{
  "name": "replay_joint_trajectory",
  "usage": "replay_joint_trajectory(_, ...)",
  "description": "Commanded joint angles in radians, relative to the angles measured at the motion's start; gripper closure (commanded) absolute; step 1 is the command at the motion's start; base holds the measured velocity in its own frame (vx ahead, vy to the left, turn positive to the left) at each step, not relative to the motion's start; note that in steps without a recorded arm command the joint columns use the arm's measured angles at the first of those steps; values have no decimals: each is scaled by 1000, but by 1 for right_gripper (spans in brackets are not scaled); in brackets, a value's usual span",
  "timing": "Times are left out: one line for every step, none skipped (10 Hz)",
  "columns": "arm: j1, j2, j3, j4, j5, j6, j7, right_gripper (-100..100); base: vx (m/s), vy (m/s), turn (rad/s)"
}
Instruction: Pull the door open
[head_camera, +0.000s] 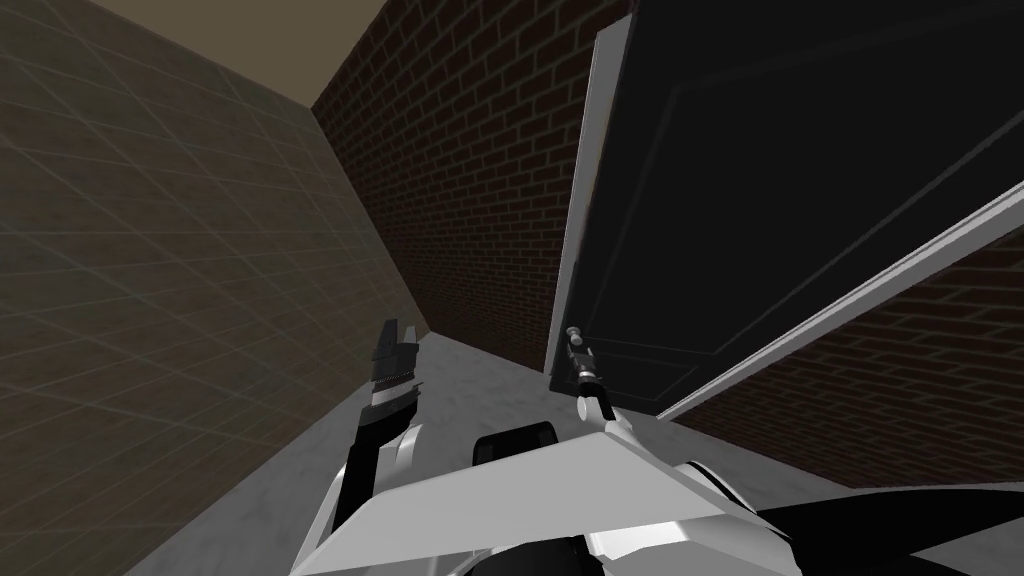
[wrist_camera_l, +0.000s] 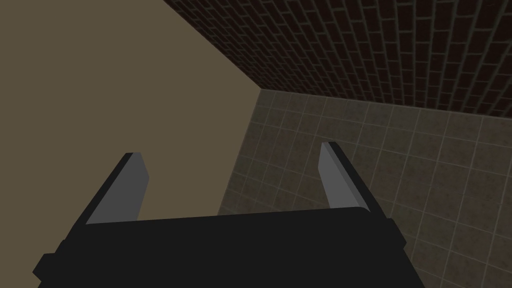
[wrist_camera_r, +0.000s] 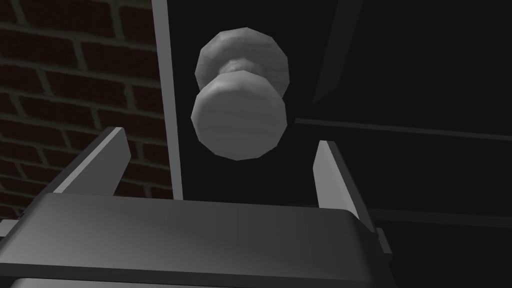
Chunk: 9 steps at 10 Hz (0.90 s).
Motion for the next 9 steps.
replay_joint_trajectory(-12,-14,3,45,0,-23,-27,-100,132,-34,44)
replay_joint_trajectory(-5,-30,-1,50,-4,-28,-43,-100,113,5,66)
replay_joint_trajectory(1,-44,-4,54,-7,-32,-58,-100,144,-8,93)
replay_joint_trajectory(8,-58,-7,59,-11,-37,-72,-100,152,-21,107)
replay_joint_trajectory(1,-46,-6,55,-9,-31,-57,-100,63,-11,21)
replay_joint_trajectory(1,-46,-6,55,-9,-31,-57,100,-11,-2,-35)
replay_joint_trajectory(1,-46,-6,55,-9,-31,-57,100,-24,-2,-1)
replay_joint_trajectory(1,-46,-6,55,-9,-31,-57,100,-18,1,13)
replay_joint_trajectory(1,-46,-6,55,-9,-31,-57,100,-10,1,3)
